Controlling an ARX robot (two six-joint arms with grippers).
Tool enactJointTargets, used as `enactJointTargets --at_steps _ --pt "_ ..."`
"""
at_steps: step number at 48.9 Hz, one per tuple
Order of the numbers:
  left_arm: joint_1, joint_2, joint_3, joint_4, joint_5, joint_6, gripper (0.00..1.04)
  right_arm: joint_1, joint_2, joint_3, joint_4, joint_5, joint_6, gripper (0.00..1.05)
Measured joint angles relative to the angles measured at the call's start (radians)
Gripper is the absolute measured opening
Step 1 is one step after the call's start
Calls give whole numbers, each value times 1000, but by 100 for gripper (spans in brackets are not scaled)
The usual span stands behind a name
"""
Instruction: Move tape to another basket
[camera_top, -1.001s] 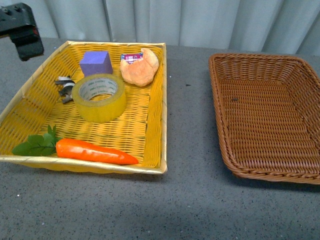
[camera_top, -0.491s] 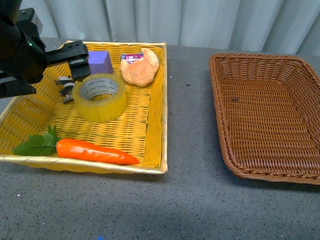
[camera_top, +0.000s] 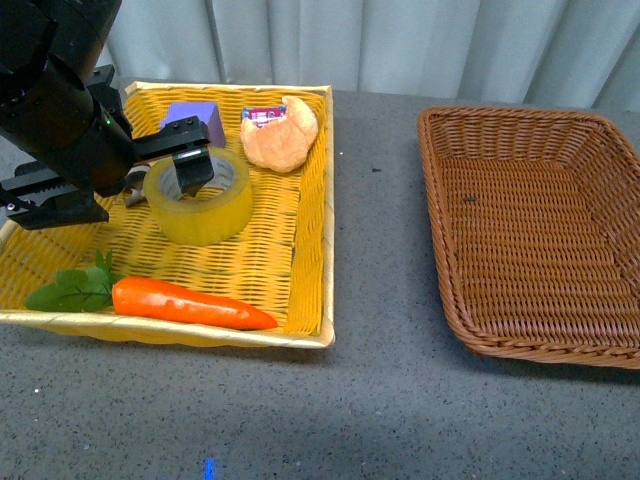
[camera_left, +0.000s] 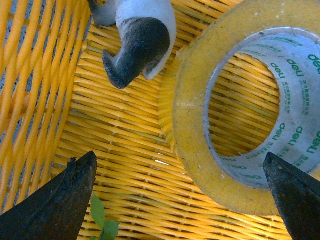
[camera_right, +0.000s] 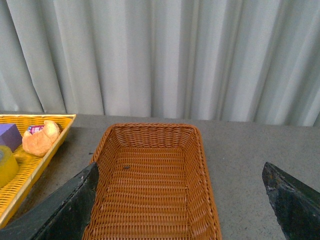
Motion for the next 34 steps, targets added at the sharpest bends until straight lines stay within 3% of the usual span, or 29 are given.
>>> enactJointTargets --at_steps 8,22,29,34 --pt "2 26 34 -13 -4 -31 98 0 0 0 0 0 0 96" --pt "0 45 75 -50 24 -97 38 0 0 0 0 0 0 96" --pt "-5 47 85 -50 10 -109 20 0 0 0 0 0 0 96" --pt "-6 47 87 -49 21 -109 14 0 0 0 0 0 0 96"
